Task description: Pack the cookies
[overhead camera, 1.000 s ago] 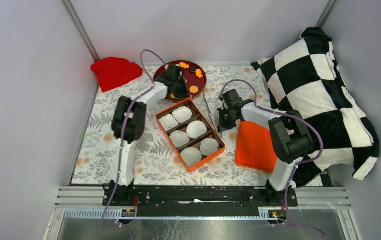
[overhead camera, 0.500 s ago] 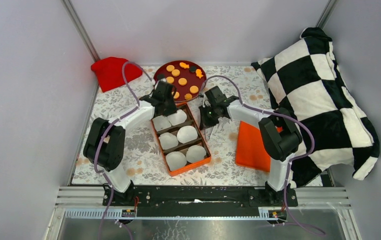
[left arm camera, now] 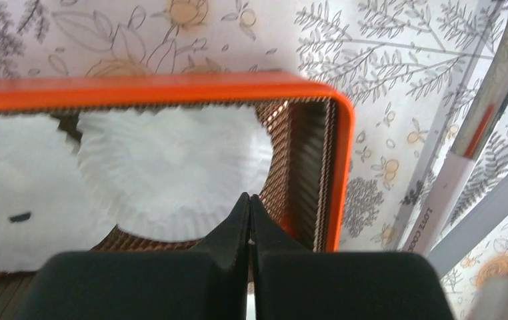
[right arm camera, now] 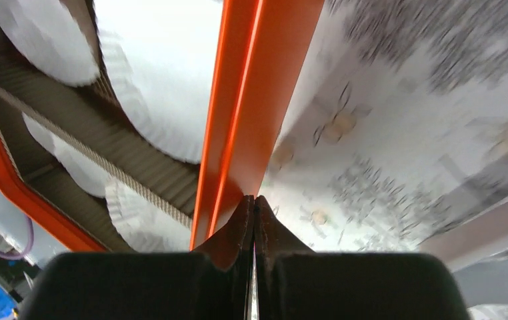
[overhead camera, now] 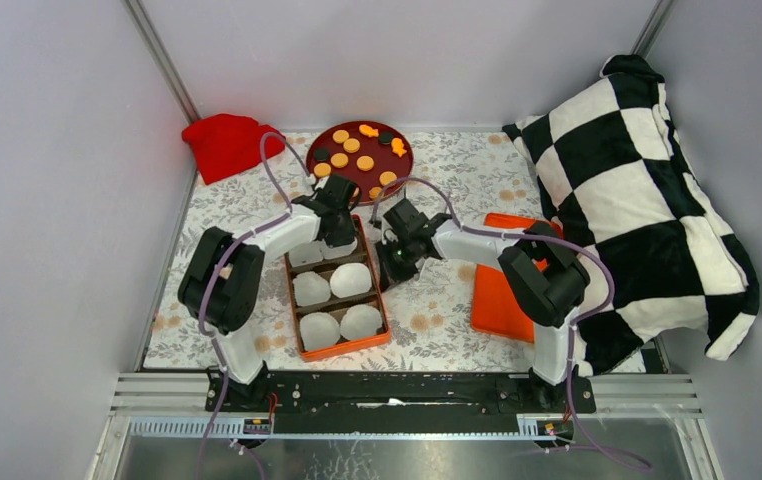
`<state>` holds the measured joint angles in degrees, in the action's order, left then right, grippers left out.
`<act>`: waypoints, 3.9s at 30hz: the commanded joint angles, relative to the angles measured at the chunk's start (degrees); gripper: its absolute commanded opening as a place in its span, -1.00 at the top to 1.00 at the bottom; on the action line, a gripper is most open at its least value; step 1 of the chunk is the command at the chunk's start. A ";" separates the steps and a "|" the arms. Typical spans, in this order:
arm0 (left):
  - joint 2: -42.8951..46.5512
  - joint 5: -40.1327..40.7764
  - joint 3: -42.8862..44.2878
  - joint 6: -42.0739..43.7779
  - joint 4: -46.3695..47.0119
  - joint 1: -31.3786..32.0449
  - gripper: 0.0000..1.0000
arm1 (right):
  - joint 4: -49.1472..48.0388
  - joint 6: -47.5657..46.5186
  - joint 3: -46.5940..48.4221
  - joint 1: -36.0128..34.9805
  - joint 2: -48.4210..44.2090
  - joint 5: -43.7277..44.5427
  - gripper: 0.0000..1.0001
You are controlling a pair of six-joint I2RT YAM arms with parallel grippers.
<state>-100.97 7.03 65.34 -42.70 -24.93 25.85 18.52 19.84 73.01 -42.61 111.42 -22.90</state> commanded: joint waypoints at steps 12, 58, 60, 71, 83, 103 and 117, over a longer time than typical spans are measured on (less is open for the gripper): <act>-17.47 -0.95 17.63 5.31 -0.55 0.06 1.00 | 6.22 -3.06 -6.40 -12.00 -10.70 -6.93 1.00; 9.87 24.01 0.83 -33.18 -45.57 1.27 1.00 | 9.74 -5.13 -3.94 -4.82 -30.90 24.43 1.00; 9.19 22.50 -0.87 -33.78 -45.28 1.31 1.00 | 8.97 -5.25 -5.16 -4.57 -31.06 23.64 1.00; 4.92 20.90 -5.38 -33.13 -40.17 -3.76 1.00 | 6.60 -5.95 -11.15 -2.75 -33.86 21.45 1.00; 4.55 27.86 -1.53 -32.84 -40.16 -22.37 1.00 | 4.22 -5.66 -13.72 -1.15 -32.48 19.96 1.00; -11.11 28.91 24.11 -28.97 -35.04 -29.63 1.00 | 2.62 -6.59 14.61 5.48 -2.55 20.59 1.00; 9.15 29.98 9.05 -15.59 -18.47 -8.44 1.00 | 10.87 -6.40 53.38 9.00 31.02 17.69 1.00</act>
<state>-93.49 34.96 77.54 -64.18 -50.19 15.27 26.81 13.72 121.32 -34.72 139.20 -3.62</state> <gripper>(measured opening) 0.000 0.011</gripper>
